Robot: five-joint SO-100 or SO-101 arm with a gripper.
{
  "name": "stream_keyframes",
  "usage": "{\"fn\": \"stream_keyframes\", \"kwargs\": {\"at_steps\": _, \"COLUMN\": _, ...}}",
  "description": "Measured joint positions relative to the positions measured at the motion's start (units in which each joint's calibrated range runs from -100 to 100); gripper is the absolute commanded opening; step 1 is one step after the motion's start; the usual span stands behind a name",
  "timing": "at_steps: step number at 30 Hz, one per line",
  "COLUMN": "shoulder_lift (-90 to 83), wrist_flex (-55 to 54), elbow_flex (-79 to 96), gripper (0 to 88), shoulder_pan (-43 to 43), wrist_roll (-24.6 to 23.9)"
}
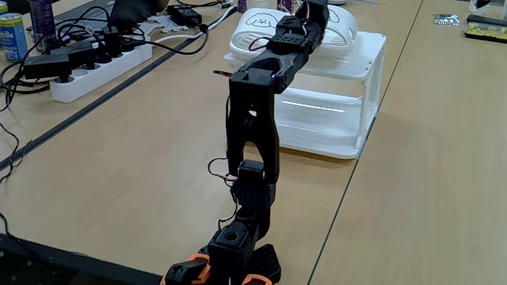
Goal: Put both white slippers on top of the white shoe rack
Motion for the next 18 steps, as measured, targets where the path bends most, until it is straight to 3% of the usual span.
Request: {"fn": "stream_keyframes", "kwargs": {"at_steps": 18, "shoulder_lift": -4.1, "wrist_flex": 0.0, "elbow_flex": 10.7, "gripper": 24.2, "shoulder_pan": 0.0, "wrist_roll": 0.0}}
